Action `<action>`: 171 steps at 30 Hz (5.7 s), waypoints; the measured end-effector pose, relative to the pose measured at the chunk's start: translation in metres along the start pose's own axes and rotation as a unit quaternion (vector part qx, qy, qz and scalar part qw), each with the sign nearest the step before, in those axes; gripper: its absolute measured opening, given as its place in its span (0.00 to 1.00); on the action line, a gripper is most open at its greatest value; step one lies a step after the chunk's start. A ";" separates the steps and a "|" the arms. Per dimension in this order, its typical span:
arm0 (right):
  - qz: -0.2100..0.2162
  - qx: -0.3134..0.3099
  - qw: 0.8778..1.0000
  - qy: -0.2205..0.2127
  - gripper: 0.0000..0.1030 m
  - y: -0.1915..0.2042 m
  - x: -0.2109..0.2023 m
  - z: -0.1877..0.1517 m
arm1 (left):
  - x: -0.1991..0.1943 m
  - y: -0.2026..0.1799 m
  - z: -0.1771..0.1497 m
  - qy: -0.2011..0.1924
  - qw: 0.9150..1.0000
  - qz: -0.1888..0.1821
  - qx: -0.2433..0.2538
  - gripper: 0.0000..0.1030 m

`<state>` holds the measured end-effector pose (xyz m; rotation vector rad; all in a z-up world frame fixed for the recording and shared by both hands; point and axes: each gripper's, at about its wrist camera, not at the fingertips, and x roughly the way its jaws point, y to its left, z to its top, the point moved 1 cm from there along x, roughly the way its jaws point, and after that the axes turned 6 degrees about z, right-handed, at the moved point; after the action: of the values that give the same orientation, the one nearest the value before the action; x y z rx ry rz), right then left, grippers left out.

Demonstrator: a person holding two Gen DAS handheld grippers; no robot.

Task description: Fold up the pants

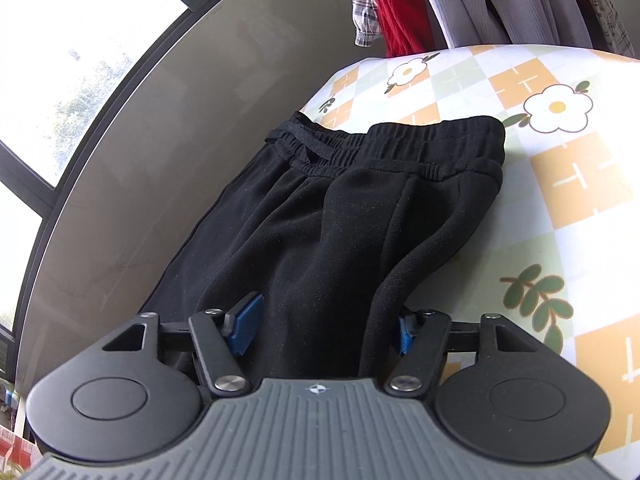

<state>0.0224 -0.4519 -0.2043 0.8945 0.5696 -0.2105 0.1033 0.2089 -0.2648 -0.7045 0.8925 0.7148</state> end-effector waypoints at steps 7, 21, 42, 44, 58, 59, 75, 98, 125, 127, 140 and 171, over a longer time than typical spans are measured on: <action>-0.014 -0.056 0.998 -0.014 0.19 0.038 -0.027 0.016 | -0.030 0.004 0.010 -0.031 0.997 -0.063 -0.018 0.08; 0.058 -0.101 0.988 -0.098 0.13 0.146 -0.057 0.068 | -0.135 -0.023 0.045 -0.173 0.965 -0.196 -0.005 0.08; 0.021 -0.033 0.993 -0.114 0.09 0.085 -0.167 0.039 | -0.234 -0.044 0.037 -0.266 0.925 -0.251 0.101 0.08; 0.000 -0.023 0.993 -0.113 0.09 0.075 -0.179 0.033 | -0.230 -0.048 0.035 -0.254 0.925 -0.258 0.112 0.08; -0.047 -0.029 0.993 -0.105 0.09 0.077 -0.169 0.040 | -0.191 -0.055 0.045 -0.206 0.938 -0.263 0.095 0.08; -0.045 -0.038 0.993 -0.102 0.09 0.081 -0.164 0.042 | -0.189 -0.054 0.048 -0.206 0.939 -0.261 0.087 0.08; -0.039 -0.145 0.987 -0.065 0.09 0.140 -0.002 0.089 | -0.112 -0.149 0.095 -0.216 0.955 -0.194 0.058 0.08; -0.109 -0.157 0.981 -0.032 0.63 0.106 0.085 0.079 | 0.029 -0.208 0.089 -0.072 0.980 -0.115 0.148 0.52; -0.087 -0.121 0.988 0.050 0.70 0.096 0.014 -0.022 | 0.002 -0.082 0.035 0.007 0.963 -0.196 0.184 0.58; -0.085 -0.108 0.989 0.061 0.70 0.092 0.015 -0.027 | 0.010 -0.085 0.028 0.019 0.964 -0.195 0.180 0.56; -0.097 -0.084 0.990 0.059 0.42 0.078 0.019 -0.027 | 0.079 -0.117 0.053 -0.003 0.977 -0.151 0.151 0.32; -0.066 -0.043 0.994 0.071 0.47 0.075 0.036 -0.022 | 0.096 -0.144 0.054 0.002 0.983 -0.137 0.121 0.31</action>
<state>0.0742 -0.3866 -0.1841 0.7926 0.7660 -0.2416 0.2821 0.1935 -0.2899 -0.5960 0.8483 0.3527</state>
